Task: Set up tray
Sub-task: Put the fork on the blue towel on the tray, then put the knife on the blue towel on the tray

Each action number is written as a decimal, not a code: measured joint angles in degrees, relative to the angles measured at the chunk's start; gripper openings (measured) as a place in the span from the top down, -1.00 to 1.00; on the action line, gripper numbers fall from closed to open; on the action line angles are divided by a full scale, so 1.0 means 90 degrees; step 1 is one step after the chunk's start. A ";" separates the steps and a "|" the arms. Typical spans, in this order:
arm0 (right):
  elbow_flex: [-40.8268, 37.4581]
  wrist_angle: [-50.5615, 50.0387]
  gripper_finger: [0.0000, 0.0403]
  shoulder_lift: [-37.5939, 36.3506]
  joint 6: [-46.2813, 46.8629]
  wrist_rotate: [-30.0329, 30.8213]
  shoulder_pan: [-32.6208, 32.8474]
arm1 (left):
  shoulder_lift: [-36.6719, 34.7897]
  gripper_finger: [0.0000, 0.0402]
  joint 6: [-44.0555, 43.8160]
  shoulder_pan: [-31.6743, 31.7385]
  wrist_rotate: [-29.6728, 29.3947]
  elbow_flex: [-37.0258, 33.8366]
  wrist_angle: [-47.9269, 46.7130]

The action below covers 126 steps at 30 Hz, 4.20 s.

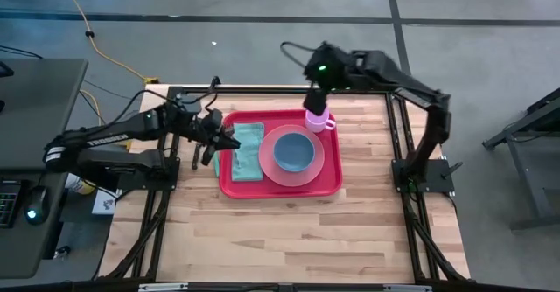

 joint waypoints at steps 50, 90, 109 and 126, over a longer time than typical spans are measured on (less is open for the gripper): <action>0.0005 -0.1573 -0.32 -0.3092 0.1419 0.1298 0.1103 | 0.2384 0.83 -0.0583 0.1214 0.0937 -0.2129 0.3634; 0.0005 -0.1575 -0.32 -0.3046 0.1379 0.1323 0.1103 | 0.2550 0.26 0.0094 0.1212 -0.0197 -0.2124 0.3551; 0.0005 -0.1577 -0.32 -0.3046 0.1379 0.1279 0.1103 | 0.2481 0.13 0.0433 0.1212 -0.1720 -0.2123 0.2890; 0.0002 -0.1832 -0.32 -0.3044 0.1447 0.1323 0.1103 | 0.0674 0.13 0.0624 0.1209 -0.4749 -0.0238 -0.1793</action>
